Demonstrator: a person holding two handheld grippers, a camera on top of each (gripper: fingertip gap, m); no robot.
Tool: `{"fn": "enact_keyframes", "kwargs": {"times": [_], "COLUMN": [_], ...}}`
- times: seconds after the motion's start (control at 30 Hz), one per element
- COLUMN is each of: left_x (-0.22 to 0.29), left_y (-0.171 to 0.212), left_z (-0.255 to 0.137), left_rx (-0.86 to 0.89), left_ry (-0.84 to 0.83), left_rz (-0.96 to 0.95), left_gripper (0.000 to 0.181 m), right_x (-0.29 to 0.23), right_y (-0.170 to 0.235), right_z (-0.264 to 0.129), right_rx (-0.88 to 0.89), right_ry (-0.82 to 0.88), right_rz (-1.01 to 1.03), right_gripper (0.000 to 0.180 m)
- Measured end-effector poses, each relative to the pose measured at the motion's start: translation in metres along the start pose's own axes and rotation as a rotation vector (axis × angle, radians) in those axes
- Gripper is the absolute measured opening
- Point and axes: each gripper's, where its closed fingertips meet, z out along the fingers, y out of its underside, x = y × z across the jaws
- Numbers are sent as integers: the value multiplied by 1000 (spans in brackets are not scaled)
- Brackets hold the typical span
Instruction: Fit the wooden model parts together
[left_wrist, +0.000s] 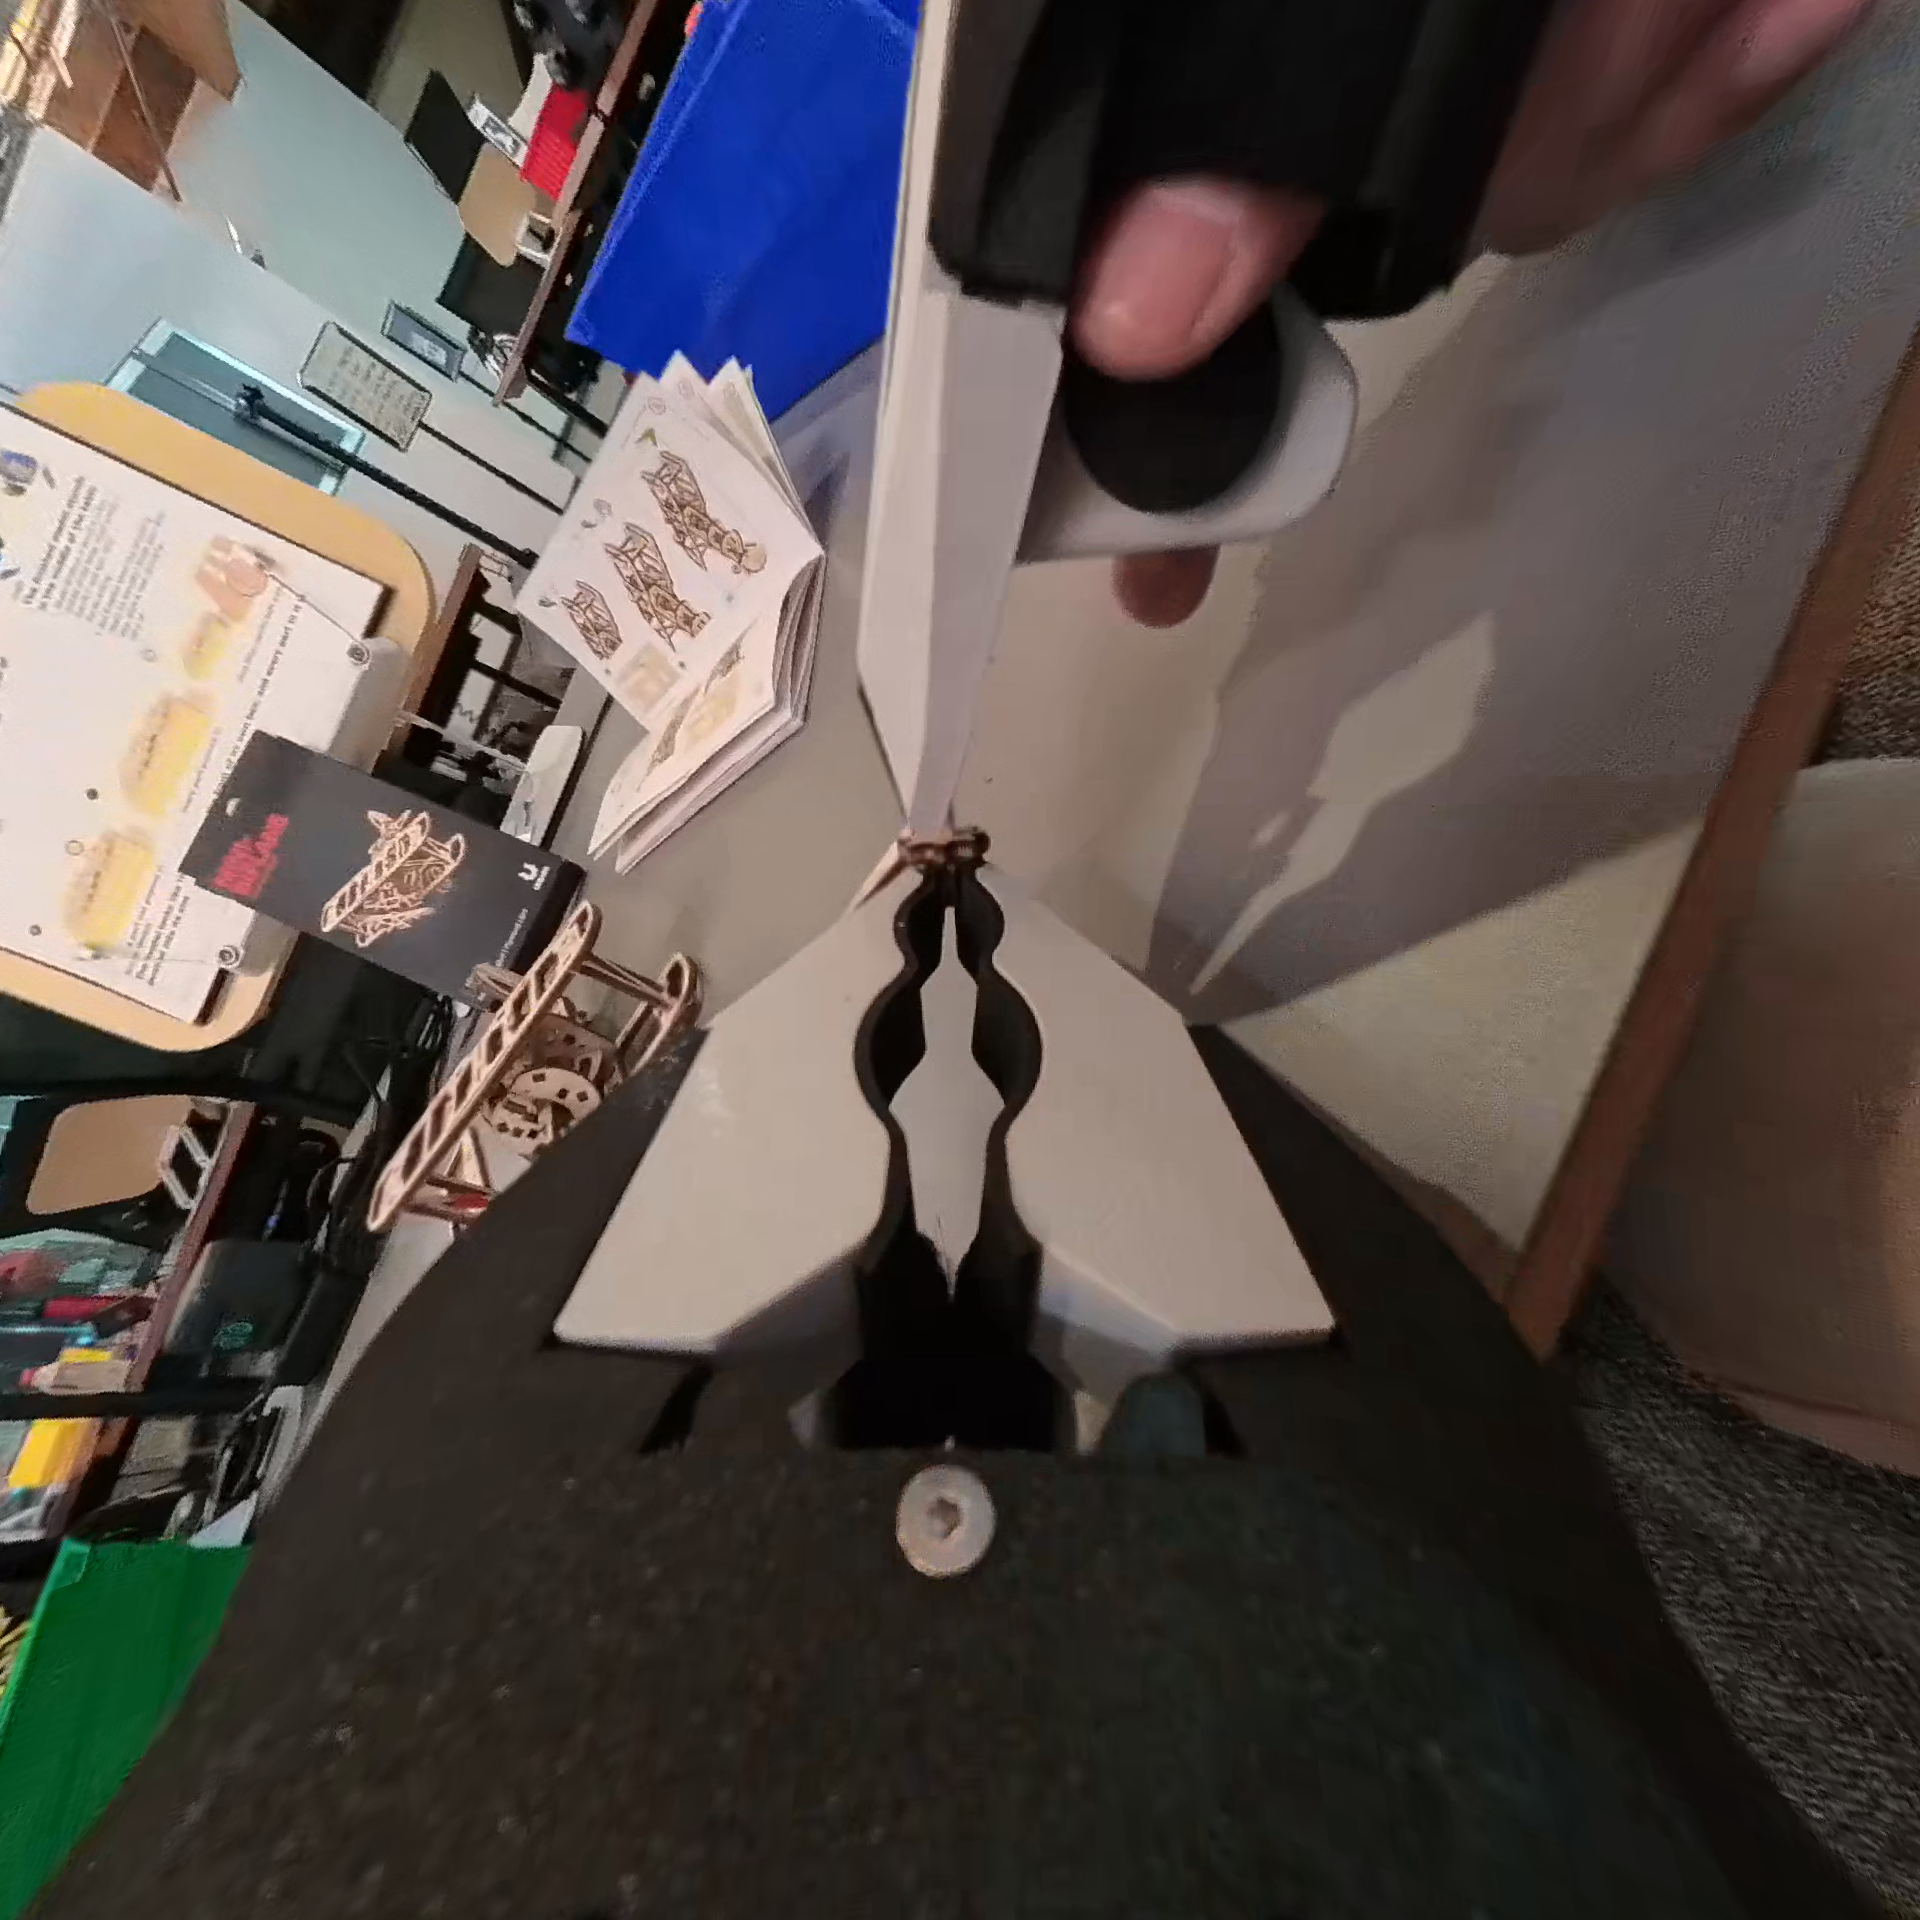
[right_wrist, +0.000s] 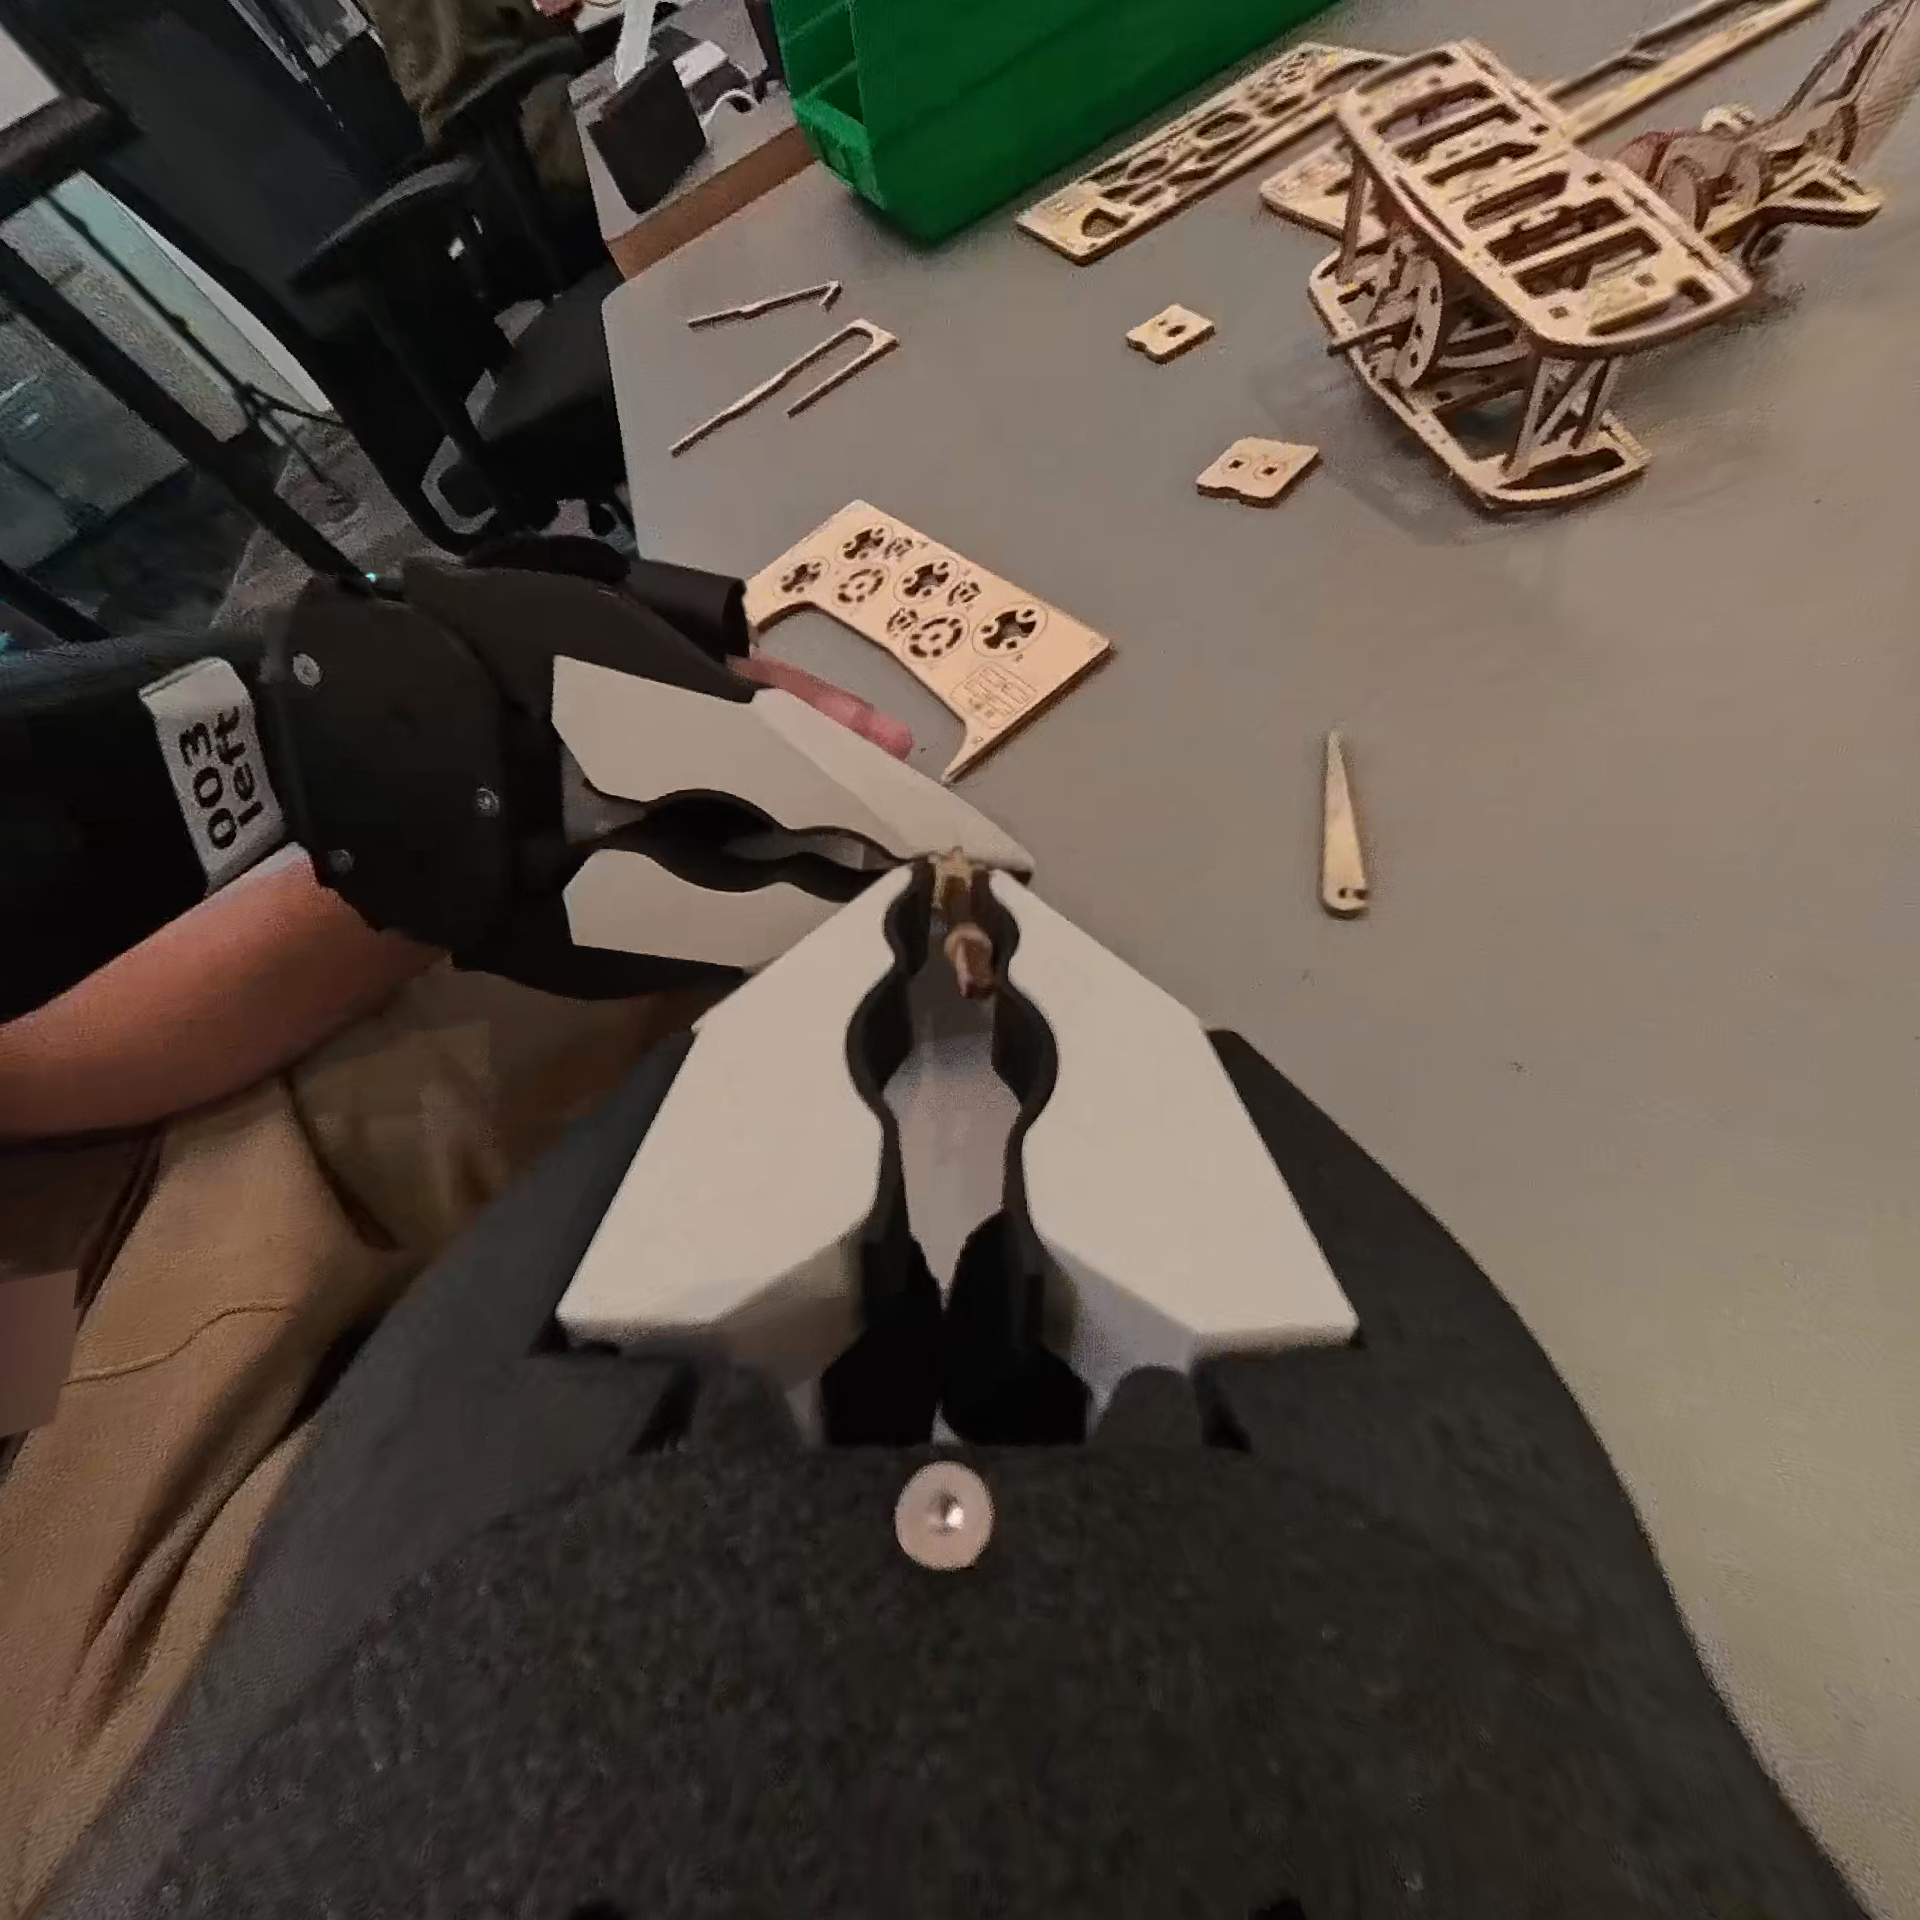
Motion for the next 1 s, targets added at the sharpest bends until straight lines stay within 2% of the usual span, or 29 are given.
{"fn": "enact_keyframes", "kwargs": {"times": [0.27, 0.33, 0.53, 1.0], "left_x": [0, 0, 1, 9], "left_y": [4, 2, 2, 2], "left_z": [20, 21, 27, 24], "left_rx": [-31, -33, -82, -76], "left_ry": [-39, -39, 1, 36], "left_rz": [87, 58, -29, 4], "left_gripper": [0, 0, 0, 0], "right_x": [18, 19, 25, 22], "right_y": [9, 7, 8, 17], "right_z": [-1, -2, -3, -1], "right_rx": [-22, -7, -7, -75], "right_ry": [-42, -62, -37, -101], "right_rz": [142, 180, 219, 253], "right_gripper": [2, 2, 2, 2]}}
